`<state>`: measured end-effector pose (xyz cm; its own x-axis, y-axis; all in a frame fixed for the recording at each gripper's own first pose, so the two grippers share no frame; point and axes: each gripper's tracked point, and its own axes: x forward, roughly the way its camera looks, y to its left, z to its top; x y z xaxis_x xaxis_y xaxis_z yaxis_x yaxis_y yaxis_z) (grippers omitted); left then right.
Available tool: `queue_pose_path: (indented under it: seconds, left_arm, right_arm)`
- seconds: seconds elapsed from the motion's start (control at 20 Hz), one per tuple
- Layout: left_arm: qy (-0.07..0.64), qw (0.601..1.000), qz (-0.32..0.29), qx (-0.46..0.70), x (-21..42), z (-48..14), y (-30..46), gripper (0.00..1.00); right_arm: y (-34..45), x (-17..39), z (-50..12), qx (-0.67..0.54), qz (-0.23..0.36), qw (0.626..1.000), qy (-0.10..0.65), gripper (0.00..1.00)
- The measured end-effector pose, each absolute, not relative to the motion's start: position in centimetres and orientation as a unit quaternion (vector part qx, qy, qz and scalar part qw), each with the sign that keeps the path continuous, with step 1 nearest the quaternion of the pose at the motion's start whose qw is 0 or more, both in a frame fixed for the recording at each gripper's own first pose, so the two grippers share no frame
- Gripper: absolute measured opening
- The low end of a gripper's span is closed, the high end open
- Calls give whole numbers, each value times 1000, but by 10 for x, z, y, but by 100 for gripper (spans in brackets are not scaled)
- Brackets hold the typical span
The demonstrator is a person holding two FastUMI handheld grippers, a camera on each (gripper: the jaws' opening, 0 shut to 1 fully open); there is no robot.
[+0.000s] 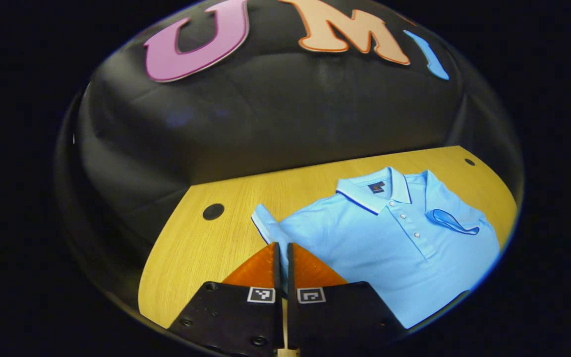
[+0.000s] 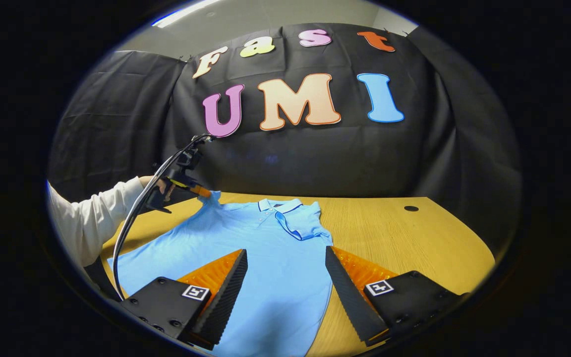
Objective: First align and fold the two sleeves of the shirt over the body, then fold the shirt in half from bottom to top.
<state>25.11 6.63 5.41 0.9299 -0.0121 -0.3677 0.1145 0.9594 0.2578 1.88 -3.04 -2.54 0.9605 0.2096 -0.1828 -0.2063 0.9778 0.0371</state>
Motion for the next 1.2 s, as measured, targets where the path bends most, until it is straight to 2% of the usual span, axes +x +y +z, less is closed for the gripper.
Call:
queue_pose_path:
  seconds: [0.3, 0.45, 0.6, 0.65, 0.75, 0.85, 0.9, 1.2]
  left_arm:
    - [175, 958, -112, 195, 251, 34, -26, 2]
    - [184, 954, -130, 196, 251, 17, -50, 4]
    - [188, 954, -156, 173, 245, 9, -68, 16]
    - [187, 955, -162, 166, 241, 11, -71, 23]
    - [184, 957, -165, 153, 229, 15, -67, 62]
    - [178, 961, -162, 140, 209, 24, -60, 96]
    - [174, 962, -161, 133, 199, 26, -54, 98]
    - [163, 966, -160, 120, 88, 23, -19, 96]
  right_arm:
    - [-32, 16, -26, 7, 104, 990, 93, 98]
    - [-30, 17, -30, 8, 105, 989, 99, 98]
    - [-27, 16, -31, 8, 108, 989, 102, 98]
    - [-26, 15, -31, 7, 109, 989, 102, 98]
    - [-23, 14, -31, 5, 112, 989, 101, 98]
    - [-20, 11, -32, 2, 116, 988, 103, 98]
    - [-18, 9, -33, 1, 118, 987, 105, 98]
    - [-17, -25, -50, -3, 128, 982, 137, 98]
